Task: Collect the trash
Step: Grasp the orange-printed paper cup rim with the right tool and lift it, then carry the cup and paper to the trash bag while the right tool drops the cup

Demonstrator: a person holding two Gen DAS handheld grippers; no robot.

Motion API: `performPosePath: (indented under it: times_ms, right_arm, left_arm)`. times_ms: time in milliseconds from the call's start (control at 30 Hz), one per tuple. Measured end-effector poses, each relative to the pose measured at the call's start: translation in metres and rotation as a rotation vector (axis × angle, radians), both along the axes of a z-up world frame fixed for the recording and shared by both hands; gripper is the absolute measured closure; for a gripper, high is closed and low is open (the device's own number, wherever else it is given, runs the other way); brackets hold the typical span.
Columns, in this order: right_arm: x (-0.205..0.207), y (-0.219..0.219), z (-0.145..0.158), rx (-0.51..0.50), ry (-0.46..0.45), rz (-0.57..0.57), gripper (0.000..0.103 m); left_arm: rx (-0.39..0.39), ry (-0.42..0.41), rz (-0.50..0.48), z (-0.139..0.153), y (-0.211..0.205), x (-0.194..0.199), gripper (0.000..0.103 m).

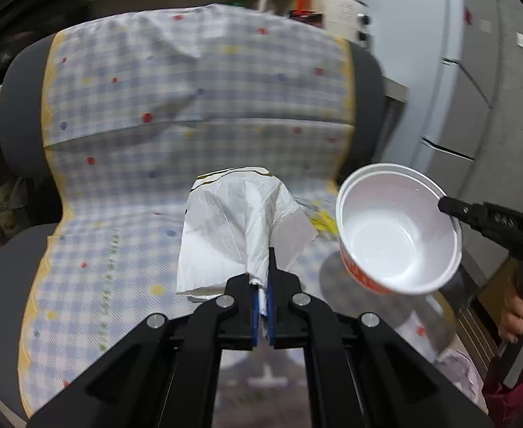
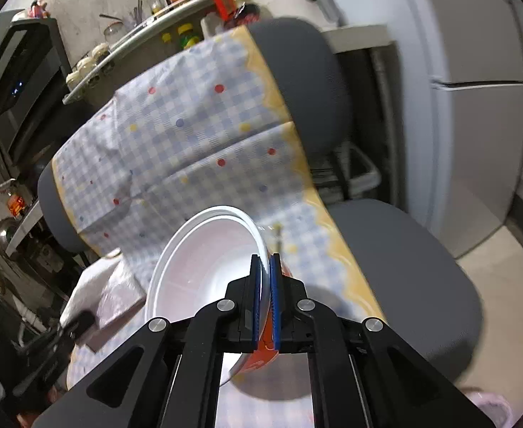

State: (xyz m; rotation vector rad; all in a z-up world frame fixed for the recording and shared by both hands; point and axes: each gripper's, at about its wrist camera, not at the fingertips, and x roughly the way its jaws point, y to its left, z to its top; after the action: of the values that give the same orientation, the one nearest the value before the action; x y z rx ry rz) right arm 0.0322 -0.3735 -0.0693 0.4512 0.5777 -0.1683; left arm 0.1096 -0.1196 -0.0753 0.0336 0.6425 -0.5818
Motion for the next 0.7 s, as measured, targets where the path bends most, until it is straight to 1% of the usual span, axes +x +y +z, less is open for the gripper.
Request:
performPosePath:
  times_ms: [200,300,433,533,700]
  right_arm:
    - [-0.082,-0.002,-0.009,0.005,0.006,-0.051,0.097]
    - [-0.114,-0.004,-0.010,0.013,0.000,-0.066,0.097]
    - [-0.149,-0.006,-0.005,0.003,-0.023,-0.088,0.097]
    - [-0.175,-0.016,-0.004,0.014,-0.021,-0.126,0.097]
    - [-0.221,-0.042,-0.007,0.004,0.024,-0.246,0.097]
  left_arm:
    - [-0.005,-0.025,-0.086,0.002,-0.019,-0.053,0.102]
    - [-0.003,-0.038,-0.121,0.005,-0.027,-0.077,0.102]
    - [0.011,-0.077,-0.190,0.013,-0.040,-0.107,0.102]
    - [0.011,-0.098,-0.239,0.017,-0.054,-0.122,0.102]
    - [-0.006,-0.084,-0.322,0.014,-0.083,-0.133,0.102]
